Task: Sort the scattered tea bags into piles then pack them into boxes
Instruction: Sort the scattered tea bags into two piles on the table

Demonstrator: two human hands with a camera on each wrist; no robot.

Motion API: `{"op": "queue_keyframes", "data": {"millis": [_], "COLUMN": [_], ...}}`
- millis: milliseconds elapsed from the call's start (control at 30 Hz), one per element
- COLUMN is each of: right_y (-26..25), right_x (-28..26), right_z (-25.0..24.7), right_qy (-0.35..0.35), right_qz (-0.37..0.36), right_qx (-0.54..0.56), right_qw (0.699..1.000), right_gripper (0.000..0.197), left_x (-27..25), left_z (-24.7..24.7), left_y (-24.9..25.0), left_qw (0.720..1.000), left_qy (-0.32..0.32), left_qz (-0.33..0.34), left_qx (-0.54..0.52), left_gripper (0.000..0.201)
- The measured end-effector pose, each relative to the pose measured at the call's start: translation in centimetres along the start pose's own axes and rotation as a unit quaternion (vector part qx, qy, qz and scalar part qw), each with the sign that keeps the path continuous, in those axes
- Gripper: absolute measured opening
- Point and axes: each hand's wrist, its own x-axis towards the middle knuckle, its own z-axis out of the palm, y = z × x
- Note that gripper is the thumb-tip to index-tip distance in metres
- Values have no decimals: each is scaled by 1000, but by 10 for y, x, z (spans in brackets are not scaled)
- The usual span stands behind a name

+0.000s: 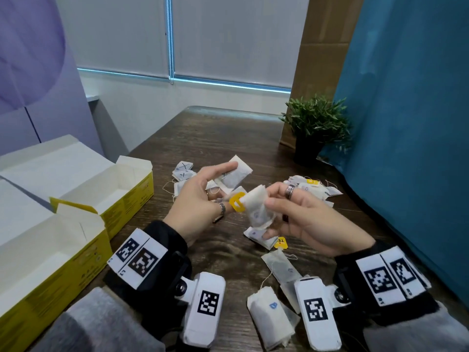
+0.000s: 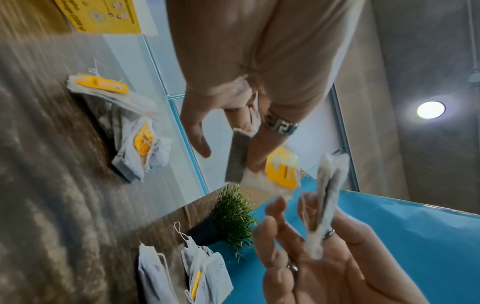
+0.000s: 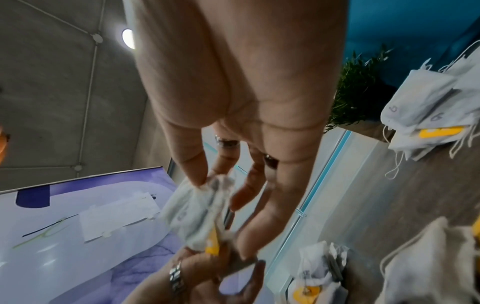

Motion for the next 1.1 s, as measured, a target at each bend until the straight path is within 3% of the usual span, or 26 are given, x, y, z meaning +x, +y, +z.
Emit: {"op": "queue_keyframes", "data": {"millis": [133, 333, 533, 700, 833, 900, 1100], "right_y": [5, 0, 1, -1, -7, -6, -8], "right_x": [3, 4, 5, 6, 4, 4, 2], "right_z": [8, 9, 6, 4, 3, 3, 3], "right_qy": [-11, -19, 37, 43, 48, 41, 32], "right_qz": [16, -12, -84, -78, -91, -88, -83], "right_qx": [37, 138, 69, 92, 130, 126, 107], "right_qw": [999, 990, 993, 992, 986, 987, 990], "right_gripper": [10, 4, 4, 7, 5, 7, 5], "left_x": [-1, -1, 1, 2, 2, -1, 0], "left_z": [1, 3, 3, 8, 12, 15, 6], "left_y": [1, 1, -4, -7, -7, -7, -10], "left_qw": [998, 997, 992, 984, 951, 937, 929], "left_qy": [8, -6, -64, -73, -133, -182, -157], "left_qz": [55, 77, -23, -80, -197, -219, -220], "left_qx": [27, -1, -108, -142, -197, -200, -254], "left_gripper": [66, 79, 76, 66, 43, 35, 61]}}
